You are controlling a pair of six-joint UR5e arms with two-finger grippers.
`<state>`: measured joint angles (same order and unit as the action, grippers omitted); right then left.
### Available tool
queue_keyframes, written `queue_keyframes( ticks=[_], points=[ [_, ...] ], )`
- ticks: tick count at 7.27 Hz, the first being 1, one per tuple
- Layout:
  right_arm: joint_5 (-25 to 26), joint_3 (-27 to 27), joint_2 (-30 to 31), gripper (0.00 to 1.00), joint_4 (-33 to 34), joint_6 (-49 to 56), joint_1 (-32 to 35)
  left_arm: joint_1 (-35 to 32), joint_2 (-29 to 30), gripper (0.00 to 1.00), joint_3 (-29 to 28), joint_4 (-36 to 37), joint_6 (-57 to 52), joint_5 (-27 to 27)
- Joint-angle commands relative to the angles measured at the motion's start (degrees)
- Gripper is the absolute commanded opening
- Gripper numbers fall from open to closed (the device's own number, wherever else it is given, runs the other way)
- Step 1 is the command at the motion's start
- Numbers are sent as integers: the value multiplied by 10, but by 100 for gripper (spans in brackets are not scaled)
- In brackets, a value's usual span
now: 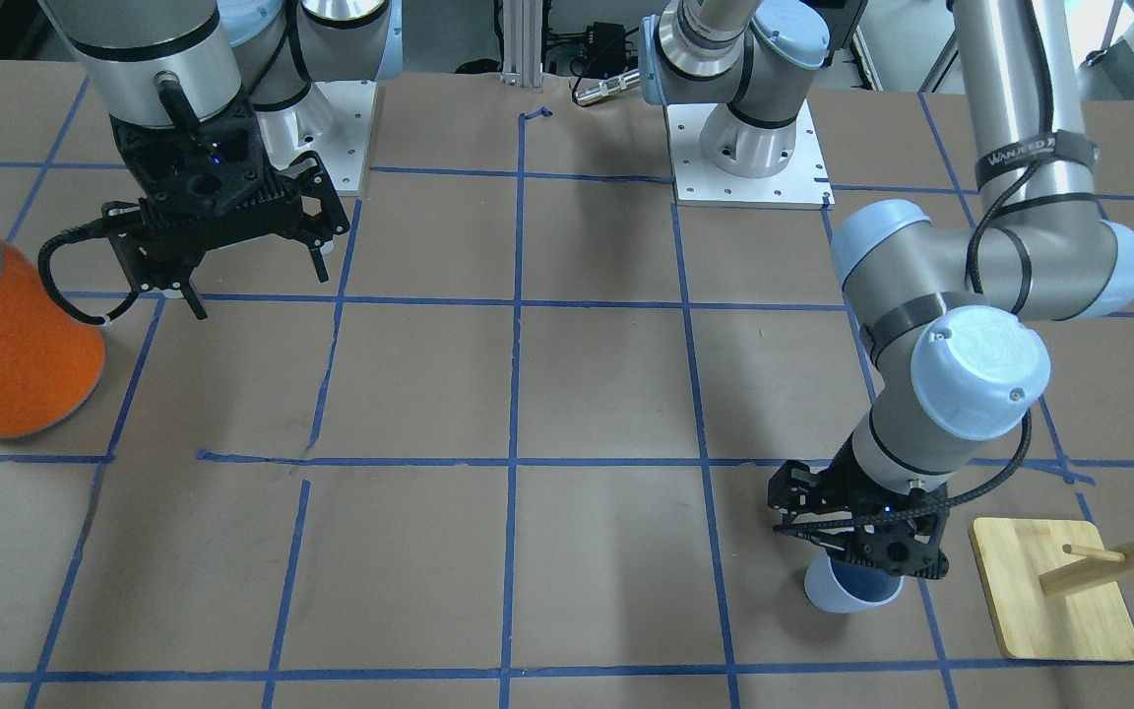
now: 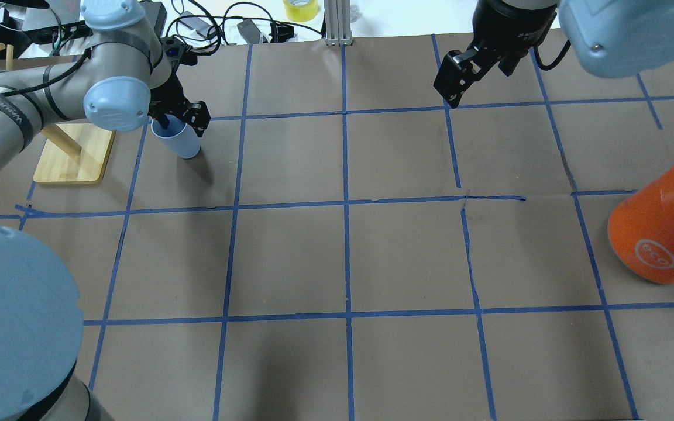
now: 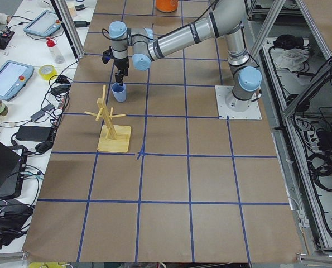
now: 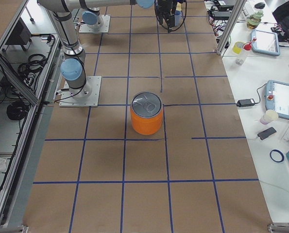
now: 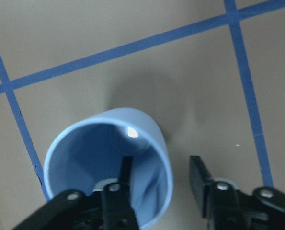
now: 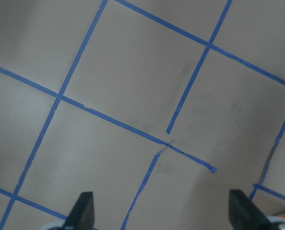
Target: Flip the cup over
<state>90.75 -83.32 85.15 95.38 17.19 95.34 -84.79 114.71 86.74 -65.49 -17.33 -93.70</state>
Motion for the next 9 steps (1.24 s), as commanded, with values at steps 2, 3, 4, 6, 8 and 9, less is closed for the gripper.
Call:
queue_keyframes(
  ticks=[2, 3, 4, 6, 8, 9],
  points=[
    [-3, 2, 10, 100, -38, -199, 1, -8, -134, 100, -27, -158, 135, 3],
    [-4, 2, 11, 100, -41, -225, 1, -26, -179, 100, -25, -188, 182, 4],
    [-4, 2, 11, 100, -40, -225, 1, -53, -215, 100, -16, -204, 211, 2],
    [-5, 1, 11, 100, -40, -225, 2, -62, -235, 100, 3, -183, 216, 4],
    [-6, 1, 11, 100, -41, -218, 2, -60, -249, 100, 5, -190, 216, 3],
    [-7, 1, 11, 100, -40, -218, 2, -58, -249, 100, 7, -190, 216, 4]
  ],
)
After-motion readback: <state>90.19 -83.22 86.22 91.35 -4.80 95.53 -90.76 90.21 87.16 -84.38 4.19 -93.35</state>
